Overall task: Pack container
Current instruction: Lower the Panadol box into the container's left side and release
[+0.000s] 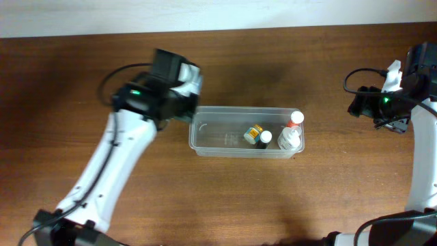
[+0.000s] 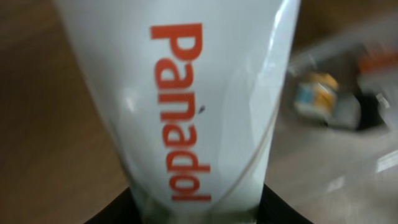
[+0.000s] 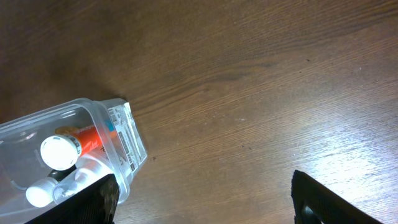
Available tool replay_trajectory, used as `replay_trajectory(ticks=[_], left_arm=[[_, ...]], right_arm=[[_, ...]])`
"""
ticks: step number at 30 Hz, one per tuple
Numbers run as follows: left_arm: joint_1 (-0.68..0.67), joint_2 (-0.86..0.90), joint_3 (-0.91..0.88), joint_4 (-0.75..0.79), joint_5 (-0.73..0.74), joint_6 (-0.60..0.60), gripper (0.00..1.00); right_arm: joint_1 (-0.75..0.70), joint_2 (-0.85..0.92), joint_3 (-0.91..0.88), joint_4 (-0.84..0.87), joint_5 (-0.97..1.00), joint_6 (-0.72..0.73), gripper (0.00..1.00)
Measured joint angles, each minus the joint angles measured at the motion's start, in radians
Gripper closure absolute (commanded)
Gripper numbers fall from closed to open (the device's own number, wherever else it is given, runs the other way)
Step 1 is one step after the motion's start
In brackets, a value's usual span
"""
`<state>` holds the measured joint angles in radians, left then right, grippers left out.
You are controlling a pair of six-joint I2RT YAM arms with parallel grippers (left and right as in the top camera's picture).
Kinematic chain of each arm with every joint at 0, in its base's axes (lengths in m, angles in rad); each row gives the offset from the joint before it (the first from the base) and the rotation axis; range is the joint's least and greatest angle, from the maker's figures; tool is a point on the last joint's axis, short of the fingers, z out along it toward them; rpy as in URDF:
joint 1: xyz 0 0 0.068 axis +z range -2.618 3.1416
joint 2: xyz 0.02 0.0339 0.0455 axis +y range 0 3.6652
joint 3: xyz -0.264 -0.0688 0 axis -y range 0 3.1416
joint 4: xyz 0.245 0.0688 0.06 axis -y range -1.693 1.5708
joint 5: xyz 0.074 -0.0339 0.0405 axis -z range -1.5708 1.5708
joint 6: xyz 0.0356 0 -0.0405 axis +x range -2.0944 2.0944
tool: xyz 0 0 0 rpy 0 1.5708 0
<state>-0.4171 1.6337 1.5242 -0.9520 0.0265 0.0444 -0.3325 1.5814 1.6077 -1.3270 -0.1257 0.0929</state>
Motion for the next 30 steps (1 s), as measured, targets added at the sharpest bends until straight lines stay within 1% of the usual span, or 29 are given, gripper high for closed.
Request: replay_trajectory(ticks=[4,7,8,9,10,16,19,22,23,25,26,28,30], left_arm=[[-0.099,0.052,0.0,0.004,0.0,0.183,0.53],[-0.138,0.11,0.0,0.021,0.0,0.27,0.48],[-0.145,0.129,0.0,0.027,0.0,0.286,0.48],[-0.148,0.153,0.0,0.037,0.0,0.303,0.44],[-0.148,0.181,0.0,0.049,0.0,0.319,0.44],[-0.147,0.267,0.0,0.08,-0.041,0.35,0.41],[-0.146,0.26,0.0,0.074,-0.077,0.352,0.41],[-0.144,0.228,0.0,0.071,-0.114,0.321,0.4],[-0.139,0.206,0.0,0.071,-0.121,0.304,0.32],[-0.117,0.148,0.0,0.073,-0.131,0.266,0.07],[-0.099,0.117,0.0,0.076,-0.134,0.239,0.01],[-0.031,0.034,0.009,0.081,-0.141,0.184,0.01],[0.051,-0.029,0.018,0.087,-0.146,0.127,0.01]], right_arm=[[0.0,0.0,0.0,0.0,0.0,0.0,0.19],[0.0,0.0,0.0,0.0,0.0,0.0,0.19],[0.0,0.0,0.0,0.0,0.0,0.0,0.19],[0.0,0.0,0.0,0.0,0.0,0.0,0.2],[0.0,0.0,0.0,0.0,0.0,0.0,0.19],[0.0,0.0,0.0,0.0,0.0,0.0,0.19],[0.0,0.0,0.0,0.0,0.0,0.0,0.19],[0.002,0.0,0.0,0.003,-0.005,-0.009,0.19],[0.005,0.0,0.0,0.008,-0.007,-0.016,0.19],[0.024,0.0,0.0,0.023,-0.01,-0.032,0.18],[0.037,0.0,0.0,0.029,-0.011,-0.041,0.17],[0.089,0.0,0.0,0.055,-0.016,-0.066,0.11],[0.155,0.0,-0.001,0.095,-0.017,-0.094,0.02]])
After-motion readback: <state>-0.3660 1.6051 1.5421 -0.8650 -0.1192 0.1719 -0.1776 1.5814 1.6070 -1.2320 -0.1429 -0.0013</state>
